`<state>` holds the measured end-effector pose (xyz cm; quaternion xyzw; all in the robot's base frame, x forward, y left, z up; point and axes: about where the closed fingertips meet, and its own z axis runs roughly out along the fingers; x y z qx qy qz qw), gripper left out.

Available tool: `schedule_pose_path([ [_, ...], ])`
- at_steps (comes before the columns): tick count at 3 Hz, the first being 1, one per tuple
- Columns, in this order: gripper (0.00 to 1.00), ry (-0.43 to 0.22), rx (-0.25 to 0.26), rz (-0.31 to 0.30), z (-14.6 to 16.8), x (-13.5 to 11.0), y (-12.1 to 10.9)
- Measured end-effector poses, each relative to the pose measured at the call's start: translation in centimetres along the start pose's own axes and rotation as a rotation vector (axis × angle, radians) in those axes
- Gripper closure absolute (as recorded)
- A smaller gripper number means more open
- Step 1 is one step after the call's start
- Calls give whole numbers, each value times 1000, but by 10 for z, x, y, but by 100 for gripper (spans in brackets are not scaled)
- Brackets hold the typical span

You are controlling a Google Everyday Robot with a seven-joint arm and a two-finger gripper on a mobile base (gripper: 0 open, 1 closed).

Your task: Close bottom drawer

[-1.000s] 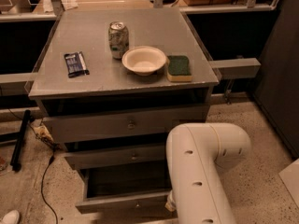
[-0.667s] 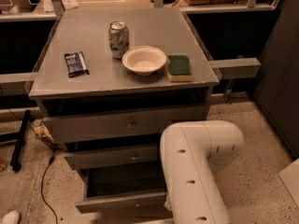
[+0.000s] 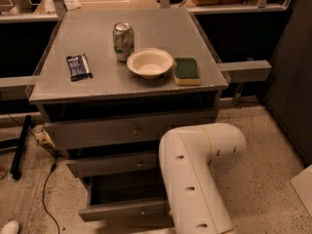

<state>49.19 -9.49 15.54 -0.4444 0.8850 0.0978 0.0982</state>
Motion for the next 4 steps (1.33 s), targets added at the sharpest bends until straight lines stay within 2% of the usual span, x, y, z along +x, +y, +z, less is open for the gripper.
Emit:
schedule_pose_path([
  [1,100,-25,4,-3,4,-17,4],
  [2,100,-20,0,4,3,-13,8],
  [4,100,-72,45,28,6,-23,-5],
])
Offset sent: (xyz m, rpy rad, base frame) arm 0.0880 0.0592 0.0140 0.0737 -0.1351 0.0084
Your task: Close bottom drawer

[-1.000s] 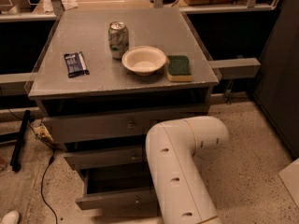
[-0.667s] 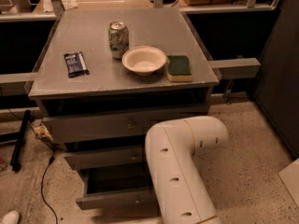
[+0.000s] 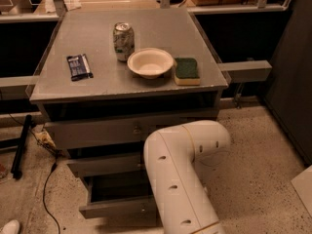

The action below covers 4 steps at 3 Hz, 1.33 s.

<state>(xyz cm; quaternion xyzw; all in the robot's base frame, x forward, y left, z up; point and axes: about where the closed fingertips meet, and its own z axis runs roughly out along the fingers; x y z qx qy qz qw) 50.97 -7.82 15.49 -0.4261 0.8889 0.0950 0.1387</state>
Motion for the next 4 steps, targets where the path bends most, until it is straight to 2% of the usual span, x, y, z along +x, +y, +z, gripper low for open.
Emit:
schedule_pose_path([
  [4,100,-11,50,-20,9,-19,-12],
])
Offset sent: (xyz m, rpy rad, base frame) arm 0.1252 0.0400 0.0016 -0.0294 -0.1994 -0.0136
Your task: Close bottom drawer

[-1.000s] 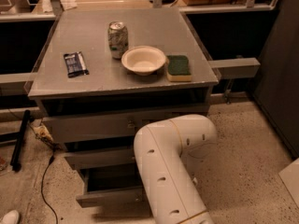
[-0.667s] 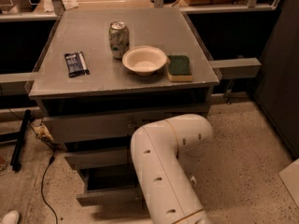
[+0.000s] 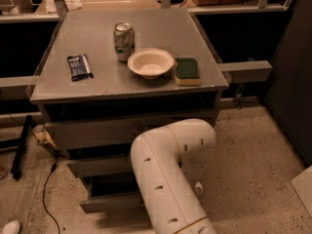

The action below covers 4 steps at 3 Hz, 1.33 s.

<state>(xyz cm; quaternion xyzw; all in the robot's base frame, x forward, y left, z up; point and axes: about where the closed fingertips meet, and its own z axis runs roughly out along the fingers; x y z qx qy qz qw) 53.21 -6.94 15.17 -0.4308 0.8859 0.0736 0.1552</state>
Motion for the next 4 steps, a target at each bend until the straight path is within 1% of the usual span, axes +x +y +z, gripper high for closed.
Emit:
schedule_pose_path([
  [1,100,0,0,0,0,0,0],
  [3,100,-22,24,-8,4,-18,-8],
  [4,100,-62,41,-5,4,-51,-15],
])
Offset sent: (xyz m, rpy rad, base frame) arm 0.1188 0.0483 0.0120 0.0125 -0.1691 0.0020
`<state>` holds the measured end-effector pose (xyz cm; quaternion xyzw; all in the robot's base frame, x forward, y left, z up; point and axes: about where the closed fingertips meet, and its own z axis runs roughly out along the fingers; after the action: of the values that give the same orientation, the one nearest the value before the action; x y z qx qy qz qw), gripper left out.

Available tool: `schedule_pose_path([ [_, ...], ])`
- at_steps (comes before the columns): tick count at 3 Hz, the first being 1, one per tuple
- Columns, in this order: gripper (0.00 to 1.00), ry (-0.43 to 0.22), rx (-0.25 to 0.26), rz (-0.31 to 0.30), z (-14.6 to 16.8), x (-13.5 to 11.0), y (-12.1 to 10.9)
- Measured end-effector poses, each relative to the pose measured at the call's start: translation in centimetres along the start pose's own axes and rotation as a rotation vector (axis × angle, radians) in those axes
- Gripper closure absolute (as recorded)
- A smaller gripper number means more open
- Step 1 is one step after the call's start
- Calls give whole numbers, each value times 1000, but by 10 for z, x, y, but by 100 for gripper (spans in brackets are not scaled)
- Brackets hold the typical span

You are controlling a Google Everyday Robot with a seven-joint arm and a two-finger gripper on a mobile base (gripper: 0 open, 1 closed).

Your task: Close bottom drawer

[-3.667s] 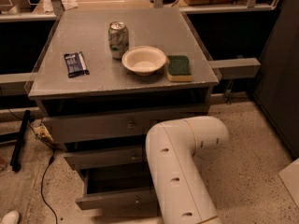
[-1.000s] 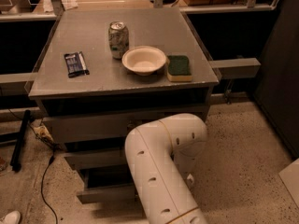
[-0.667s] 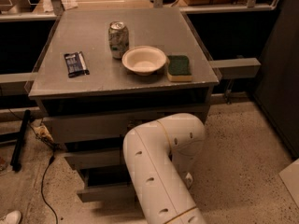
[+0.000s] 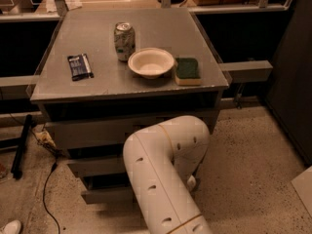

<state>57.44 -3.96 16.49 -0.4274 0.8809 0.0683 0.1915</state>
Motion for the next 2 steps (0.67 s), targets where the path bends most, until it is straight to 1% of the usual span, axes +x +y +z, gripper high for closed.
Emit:
schedule_pose_path([
  [1,100,0,0,0,0,0,0],
  [2,100,32,0,29,3,19,5],
])
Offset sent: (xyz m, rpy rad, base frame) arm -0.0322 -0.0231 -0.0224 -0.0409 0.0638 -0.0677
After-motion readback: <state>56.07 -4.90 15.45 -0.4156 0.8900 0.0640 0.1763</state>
